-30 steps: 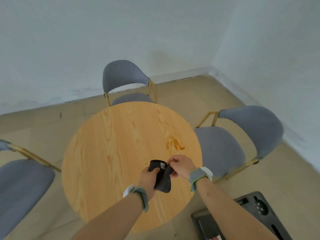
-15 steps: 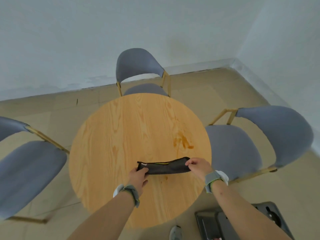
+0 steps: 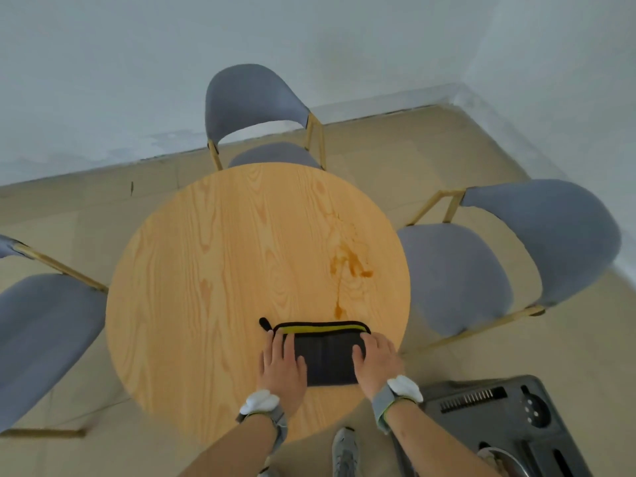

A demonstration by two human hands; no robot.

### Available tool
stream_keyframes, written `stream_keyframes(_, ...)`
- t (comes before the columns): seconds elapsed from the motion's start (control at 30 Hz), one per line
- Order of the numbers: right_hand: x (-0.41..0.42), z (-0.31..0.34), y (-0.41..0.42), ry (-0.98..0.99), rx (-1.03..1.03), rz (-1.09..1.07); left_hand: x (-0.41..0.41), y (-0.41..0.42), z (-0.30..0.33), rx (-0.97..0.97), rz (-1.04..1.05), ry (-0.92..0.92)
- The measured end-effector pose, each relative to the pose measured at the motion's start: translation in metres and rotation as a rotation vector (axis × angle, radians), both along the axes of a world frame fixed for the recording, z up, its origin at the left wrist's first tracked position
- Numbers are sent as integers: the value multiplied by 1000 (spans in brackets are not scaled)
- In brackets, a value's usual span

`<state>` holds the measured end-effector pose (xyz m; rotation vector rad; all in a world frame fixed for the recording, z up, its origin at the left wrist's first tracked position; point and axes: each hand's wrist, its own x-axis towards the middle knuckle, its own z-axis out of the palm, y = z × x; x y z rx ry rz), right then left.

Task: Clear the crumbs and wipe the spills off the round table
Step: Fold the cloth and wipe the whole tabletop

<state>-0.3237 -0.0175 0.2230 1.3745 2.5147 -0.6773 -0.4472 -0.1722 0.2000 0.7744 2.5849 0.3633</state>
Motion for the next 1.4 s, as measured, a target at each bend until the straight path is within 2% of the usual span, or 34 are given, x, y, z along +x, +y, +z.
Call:
stream_keyframes(0.13, -4, -40, -27, 91, 145, 136, 2, 2, -30, 28, -253, 154)
stream_keyframes(0.23, -8, -72, -37, 76, 192, 161, -3, 5, -58, -13, -312, 192)
stream_keyframes(0.57, -26, -95, -27, 36, 256, 34, -15, 27, -73, -7, -344, 246)
stream_keyframes(1.07, -73, -99, 76, -72, 310, 75, -50, 118, -73, 41, -299, 233)
stream_keyframes(1.4, -120, -101, 160, -60, 347, 118, -92, 197, -80, 77, -265, 293)
